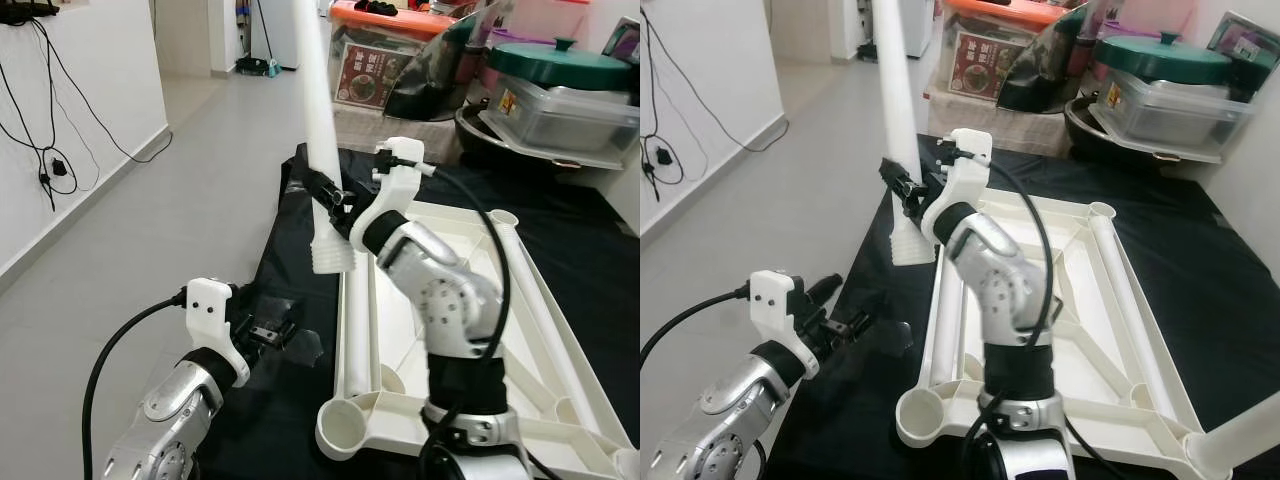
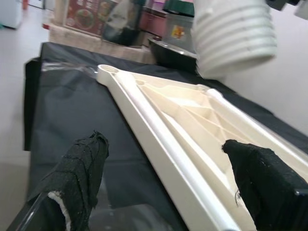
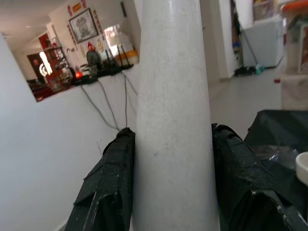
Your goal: Building children table
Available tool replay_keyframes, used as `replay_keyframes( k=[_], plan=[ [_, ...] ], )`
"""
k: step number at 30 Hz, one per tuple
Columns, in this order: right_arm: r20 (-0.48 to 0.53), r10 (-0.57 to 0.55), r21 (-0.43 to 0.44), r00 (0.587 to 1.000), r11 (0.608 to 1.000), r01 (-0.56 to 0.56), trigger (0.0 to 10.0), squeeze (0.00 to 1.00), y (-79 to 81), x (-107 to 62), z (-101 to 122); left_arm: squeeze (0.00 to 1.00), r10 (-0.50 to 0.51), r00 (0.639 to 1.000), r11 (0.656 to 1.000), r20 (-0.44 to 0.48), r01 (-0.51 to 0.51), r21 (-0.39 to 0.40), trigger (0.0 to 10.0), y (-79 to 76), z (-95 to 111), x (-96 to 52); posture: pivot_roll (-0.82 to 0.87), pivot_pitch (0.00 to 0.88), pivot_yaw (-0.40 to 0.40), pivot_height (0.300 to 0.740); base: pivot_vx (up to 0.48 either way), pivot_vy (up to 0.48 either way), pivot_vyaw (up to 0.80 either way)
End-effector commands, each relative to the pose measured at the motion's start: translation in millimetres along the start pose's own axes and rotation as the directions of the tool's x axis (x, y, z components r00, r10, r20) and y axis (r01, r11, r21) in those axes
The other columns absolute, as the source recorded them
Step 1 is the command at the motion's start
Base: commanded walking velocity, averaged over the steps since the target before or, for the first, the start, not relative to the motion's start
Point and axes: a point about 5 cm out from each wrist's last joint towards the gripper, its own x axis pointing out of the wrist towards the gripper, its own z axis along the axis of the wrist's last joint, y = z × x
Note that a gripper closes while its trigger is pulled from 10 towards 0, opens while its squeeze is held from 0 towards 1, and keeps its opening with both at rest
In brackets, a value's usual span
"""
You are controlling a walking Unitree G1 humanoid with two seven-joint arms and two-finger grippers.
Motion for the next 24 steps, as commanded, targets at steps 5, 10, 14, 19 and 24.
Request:
replay_keyframes(
  k=[5,10,14,19,24],
  plan=[
    [0.003,0.028,0.008,1.000,1.000,-0.028,0.0,0.00,10.4,-3.5,-7,0.00,-0.070,0.998,0.997,0.000,0.070,-0.043,10.0,-4.4,1,-0.4,0.11,0.000,-0.107,0.740,0.000,0.000,0.00],
    [0.000,0.140,0.007,0.990,0.990,-0.140,0.0,0.00,32.1,-11.0,-17,0.00,-0.112,0.993,0.985,0.048,0.117,-0.123,10.0,-1.3,9,4.4,0.10,0.000,-0.101,0.740,0.000,0.000,0.00],
    [-0.011,0.231,-0.015,0.973,0.973,-0.231,0.0,0.00,51.4,-18.1,-31,0.00,-0.194,0.979,0.966,0.057,0.201,-0.165,10.0,-2.6,12,13.4,0.10,0.000,-0.094,0.740,0.000,0.000,0.00],
    [-0.011,0.260,-0.012,0.965,0.965,-0.261,0.0,0.00,61.7,-18.7,-37,0.00,-0.234,0.971,0.956,0.045,0.238,-0.170,10.0,-1.4,12,18.8,0.09,0.000,-0.086,0.740,0.000,0.000,0.00],
    [-0.006,0.276,-0.012,0.961,0.961,-0.277,0.0,0.00,66.0,-18.7,-38,0.00,-0.254,0.966,0.949,0.049,0.259,-0.180,10.0,-1.6,14,21.0,0.09,0.000,-0.084,0.740,0.000,0.000,0.00]
  ],
)
